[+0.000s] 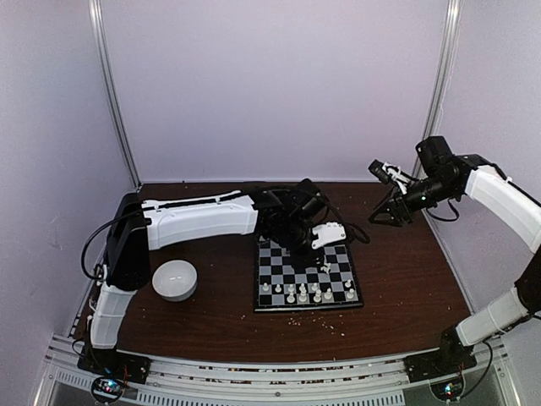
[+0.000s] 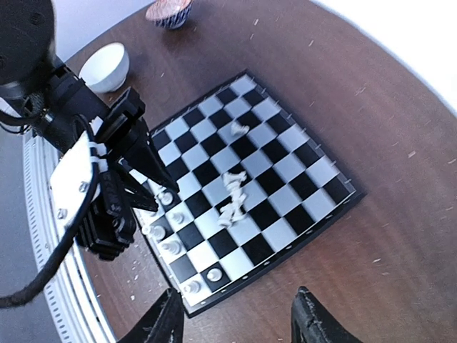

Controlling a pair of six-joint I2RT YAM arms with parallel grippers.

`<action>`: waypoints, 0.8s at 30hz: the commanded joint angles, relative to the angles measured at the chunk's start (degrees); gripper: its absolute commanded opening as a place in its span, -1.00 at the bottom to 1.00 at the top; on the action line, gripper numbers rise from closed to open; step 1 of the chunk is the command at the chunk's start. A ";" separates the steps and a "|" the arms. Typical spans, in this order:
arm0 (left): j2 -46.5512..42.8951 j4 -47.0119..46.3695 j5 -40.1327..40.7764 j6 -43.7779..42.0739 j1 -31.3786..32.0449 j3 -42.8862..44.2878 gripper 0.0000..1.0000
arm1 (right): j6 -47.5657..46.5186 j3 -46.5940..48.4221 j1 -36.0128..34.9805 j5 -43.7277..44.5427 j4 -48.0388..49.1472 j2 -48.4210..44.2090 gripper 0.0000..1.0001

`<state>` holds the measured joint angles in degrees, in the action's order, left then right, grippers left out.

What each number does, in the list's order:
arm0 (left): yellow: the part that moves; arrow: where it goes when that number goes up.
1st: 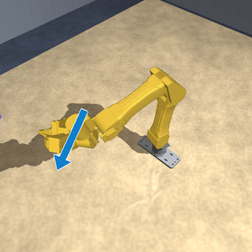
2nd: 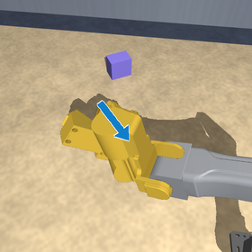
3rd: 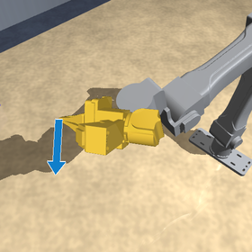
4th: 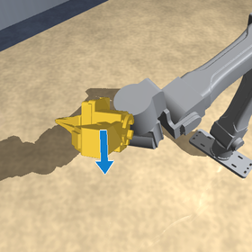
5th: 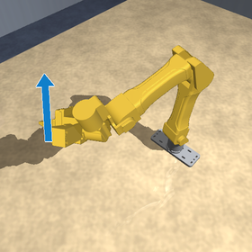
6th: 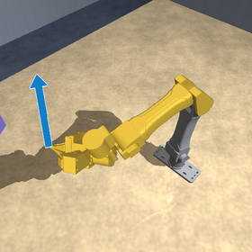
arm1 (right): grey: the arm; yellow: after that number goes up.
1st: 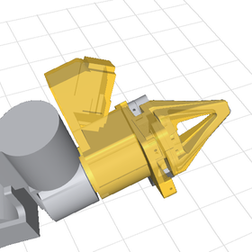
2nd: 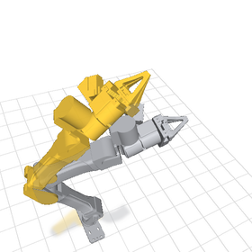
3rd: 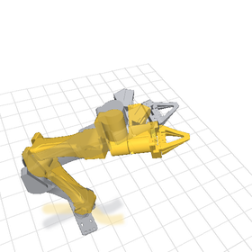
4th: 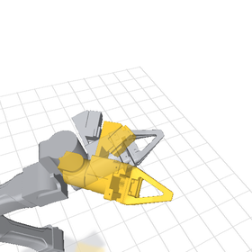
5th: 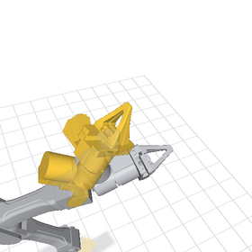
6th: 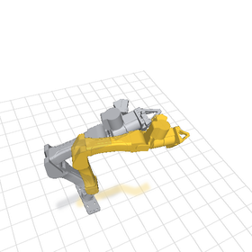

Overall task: Set up the chess pieces on the board
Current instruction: Pick up the pawn from the chessboard.

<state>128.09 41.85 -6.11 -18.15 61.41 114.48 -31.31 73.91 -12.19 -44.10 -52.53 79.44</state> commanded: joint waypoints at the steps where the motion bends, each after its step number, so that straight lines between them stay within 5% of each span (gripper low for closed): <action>1: -6.74 -5.59 2.41 4.66 -2.15 -3.25 -0.43 | 6.29 2.33 0.40 7.72 5.17 -6.78 0.60; 2: -9.01 -7.93 2.57 6.64 -2.88 -4.98 -0.42 | 9.25 0.74 1.12 7.75 8.82 -8.01 0.96; 7: -16.59 -21.95 1.06 17.85 -7.67 -15.65 -0.36 | 5.23 -1.98 2.18 2.34 8.24 -3.03 0.96; 12: -19.15 -27.04 0.16 28.25 -12.15 -22.06 -0.33 | 6.69 -1.53 0.57 6.15 10.17 2.84 0.28; 16: -18.36 -29.24 -1.44 34.99 -15.48 -24.97 -0.34 | 5.53 -0.21 -5.24 11.99 8.91 8.08 -0.04; 24: -8.58 -18.44 0.08 34.58 -17.25 -15.77 -0.44 | 7.44 0.48 -13.58 16.74 9.53 13.88 -0.20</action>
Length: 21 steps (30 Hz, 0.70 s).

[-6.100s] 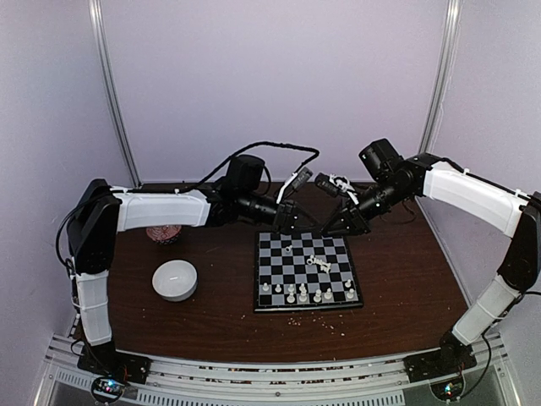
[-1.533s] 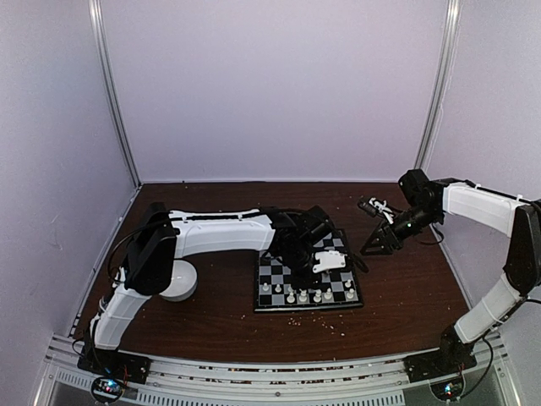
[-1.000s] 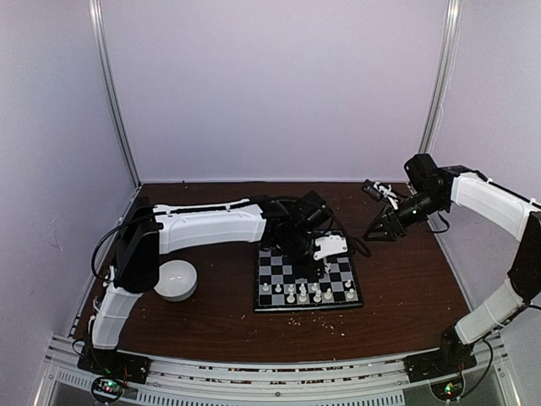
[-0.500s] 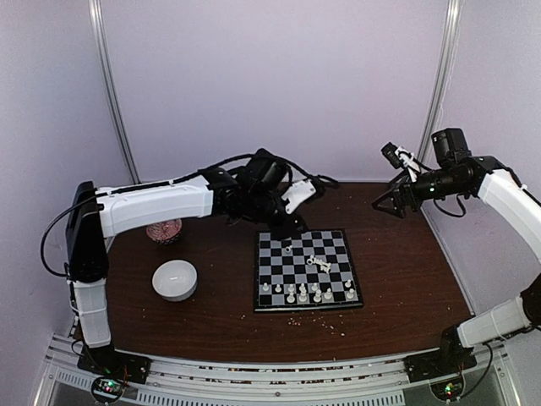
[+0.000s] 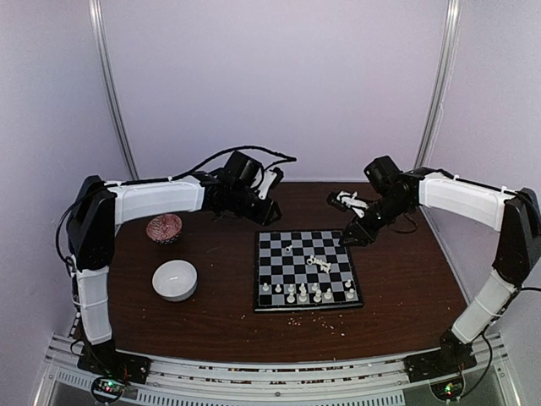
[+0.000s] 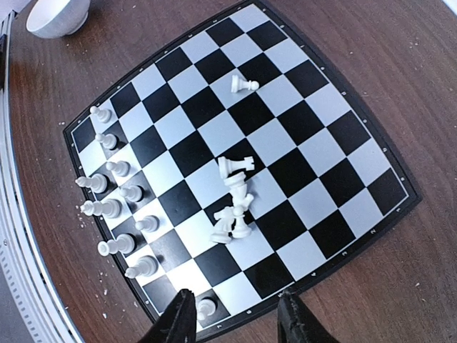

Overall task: Set up the chess pieces on the board
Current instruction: Pick up the pawn from the chessboard.

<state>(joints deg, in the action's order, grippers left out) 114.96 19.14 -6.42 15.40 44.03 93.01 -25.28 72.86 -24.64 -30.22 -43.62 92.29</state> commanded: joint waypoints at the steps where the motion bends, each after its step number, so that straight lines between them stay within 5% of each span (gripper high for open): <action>1: 6.31 6.41 0.67 0.64 0.15 7.83 -0.44 | 1.72 1.70 -1.11 2.79 0.65 1.27 -0.20; 5: 12.47 13.67 -2.03 -0.34 0.33 15.90 -0.37 | 1.81 0.95 -0.76 4.61 0.67 1.02 -0.20; 21: 20.76 24.75 0.37 -3.90 3.78 25.76 -0.28 | 2.69 -2.97 2.19 3.77 2.96 -1.10 -0.18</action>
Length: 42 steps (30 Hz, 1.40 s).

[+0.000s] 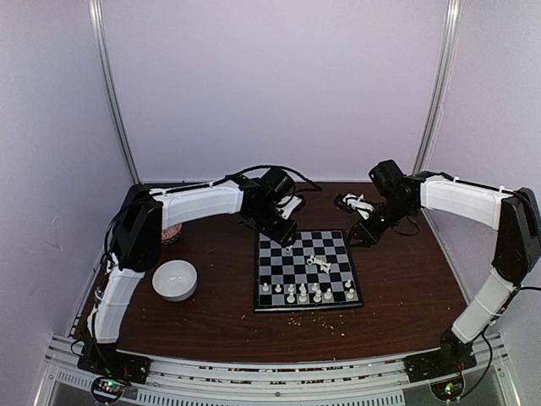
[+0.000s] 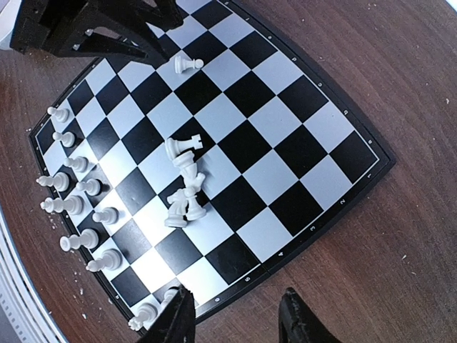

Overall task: Set up the chess pieces on the board
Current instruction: Pick up the pawn from the chessboard.

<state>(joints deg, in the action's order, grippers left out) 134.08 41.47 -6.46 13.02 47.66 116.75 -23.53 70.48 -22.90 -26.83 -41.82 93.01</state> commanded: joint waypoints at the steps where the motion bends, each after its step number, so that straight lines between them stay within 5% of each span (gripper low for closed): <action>1: 1.83 2.43 0.41 -1.58 0.15 1.97 -0.27 | 0.94 -0.71 0.52 0.33 1.23 -1.79 -0.17; 21: 6.07 2.47 1.05 -1.42 0.48 4.42 -0.37 | 0.85 -1.57 1.36 -0.49 1.31 -1.94 -0.18; 42: 5.97 4.93 1.54 -2.92 0.68 3.04 -0.86 | 1.59 -0.96 1.63 -1.66 1.07 -1.89 -0.20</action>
<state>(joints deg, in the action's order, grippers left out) 139.90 44.80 -5.37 11.25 48.07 120.55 -23.33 69.32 -21.69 -27.11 -41.08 92.99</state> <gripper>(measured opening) 0.124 0.400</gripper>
